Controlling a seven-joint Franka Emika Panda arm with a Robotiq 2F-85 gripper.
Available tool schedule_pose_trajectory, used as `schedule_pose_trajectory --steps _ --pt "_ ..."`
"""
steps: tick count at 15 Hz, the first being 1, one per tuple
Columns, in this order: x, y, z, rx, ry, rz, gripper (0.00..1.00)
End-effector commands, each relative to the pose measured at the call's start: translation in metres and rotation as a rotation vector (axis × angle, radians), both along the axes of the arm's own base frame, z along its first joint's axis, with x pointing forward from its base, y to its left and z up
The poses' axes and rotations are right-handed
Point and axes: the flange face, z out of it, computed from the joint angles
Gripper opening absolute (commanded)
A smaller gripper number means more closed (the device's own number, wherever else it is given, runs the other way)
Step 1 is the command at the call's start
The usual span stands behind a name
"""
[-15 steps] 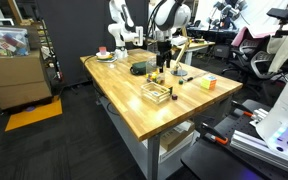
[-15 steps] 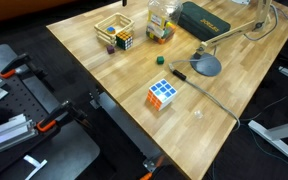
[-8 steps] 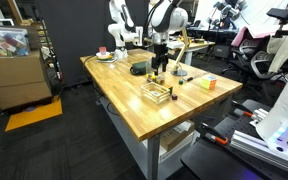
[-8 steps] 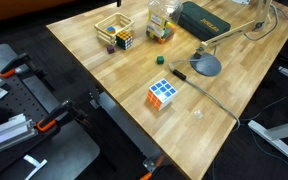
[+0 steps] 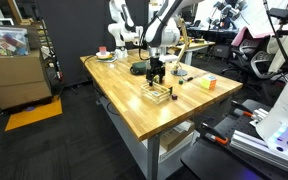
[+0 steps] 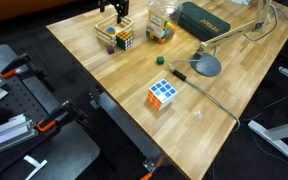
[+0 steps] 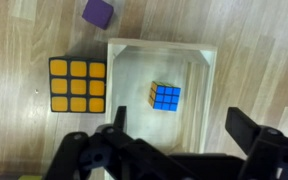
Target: Place the small Rubik's cube on the medium one
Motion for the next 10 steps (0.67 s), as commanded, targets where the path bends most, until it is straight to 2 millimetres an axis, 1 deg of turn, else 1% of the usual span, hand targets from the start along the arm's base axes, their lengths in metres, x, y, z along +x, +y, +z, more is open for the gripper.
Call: schedule_pose_trajectory --steps 1,3,10 --pt "0.0033 -0.0025 -0.0041 -0.002 0.004 -0.02 1.0" --pt "0.0073 -0.0031 -0.0056 -0.002 0.002 -0.034 1.0" --pt "0.0081 -0.002 -0.0048 -0.002 0.0 -0.039 1.0"
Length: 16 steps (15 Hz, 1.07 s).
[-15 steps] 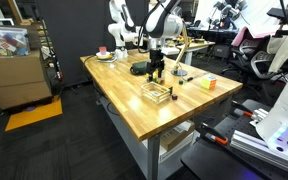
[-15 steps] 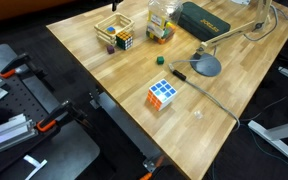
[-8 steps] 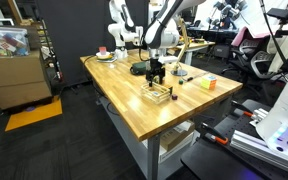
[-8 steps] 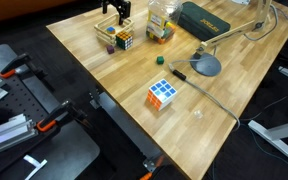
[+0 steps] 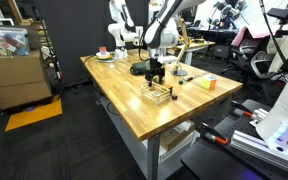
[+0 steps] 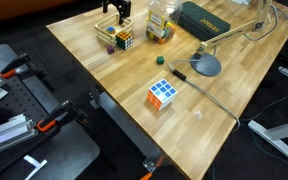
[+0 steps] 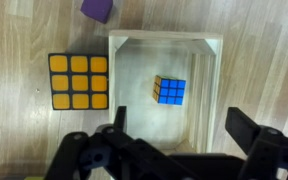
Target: Place the small Rubik's cube on the medium one
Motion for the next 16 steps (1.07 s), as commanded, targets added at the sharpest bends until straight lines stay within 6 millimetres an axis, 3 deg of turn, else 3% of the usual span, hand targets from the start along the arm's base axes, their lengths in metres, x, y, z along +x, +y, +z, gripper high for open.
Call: schedule_pose_trajectory --steps 1,16 --pt "0.001 0.001 -0.001 0.008 0.005 0.004 1.0" --pt "0.001 -0.002 -0.036 0.004 0.052 -0.012 1.0"
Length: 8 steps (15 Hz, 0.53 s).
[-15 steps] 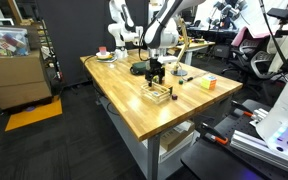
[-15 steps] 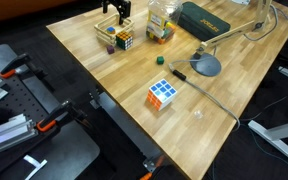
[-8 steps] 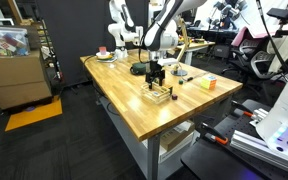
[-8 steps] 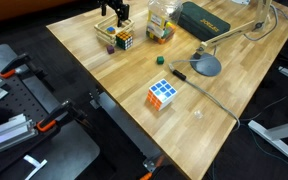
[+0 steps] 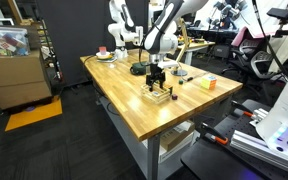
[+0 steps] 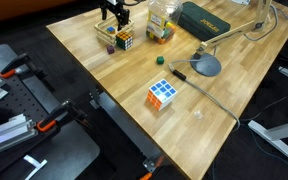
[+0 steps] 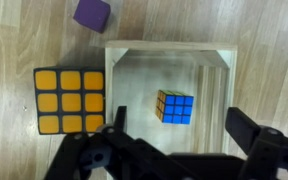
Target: Place the small Rubik's cube on the medium one
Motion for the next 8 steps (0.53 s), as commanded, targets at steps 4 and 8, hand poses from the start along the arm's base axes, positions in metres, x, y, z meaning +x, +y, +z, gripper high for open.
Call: schedule_pose_trajectory --steps 4,8 --pt "0.01 -0.003 -0.009 0.005 0.012 -0.012 0.84" --pt "0.016 0.0 -0.004 0.008 0.002 -0.006 0.54"
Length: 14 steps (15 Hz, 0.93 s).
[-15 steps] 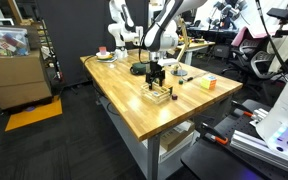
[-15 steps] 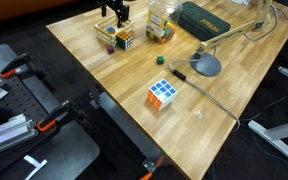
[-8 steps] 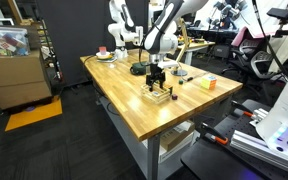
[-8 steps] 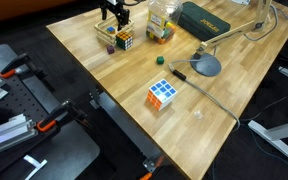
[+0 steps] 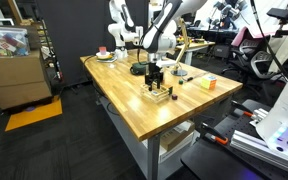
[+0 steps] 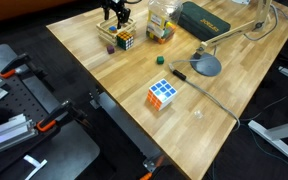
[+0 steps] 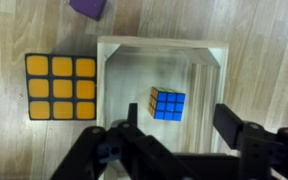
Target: Place the small Rubik's cube on the medium one
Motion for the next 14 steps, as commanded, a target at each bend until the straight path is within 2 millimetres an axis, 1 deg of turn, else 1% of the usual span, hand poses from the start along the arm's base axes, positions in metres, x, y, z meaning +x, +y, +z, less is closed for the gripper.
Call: schedule_pose_trajectory --steps 1,4,8,11,12,13,14 --pt "0.0061 -0.0024 -0.0074 0.001 0.009 -0.007 0.47" --pt "0.0081 -0.0013 -0.0051 0.003 0.011 -0.003 0.25" --pt "0.009 -0.0018 -0.0028 0.004 0.007 -0.001 0.01" --pt "0.0096 -0.002 -0.0008 0.006 0.001 0.004 0.0" --pt "0.0095 -0.0015 -0.0001 0.012 0.0 0.008 0.26" --pt "0.0093 -0.0015 0.0002 0.012 0.0 0.007 0.27" --pt "0.0089 -0.0027 0.0009 0.013 -0.003 0.008 0.33"
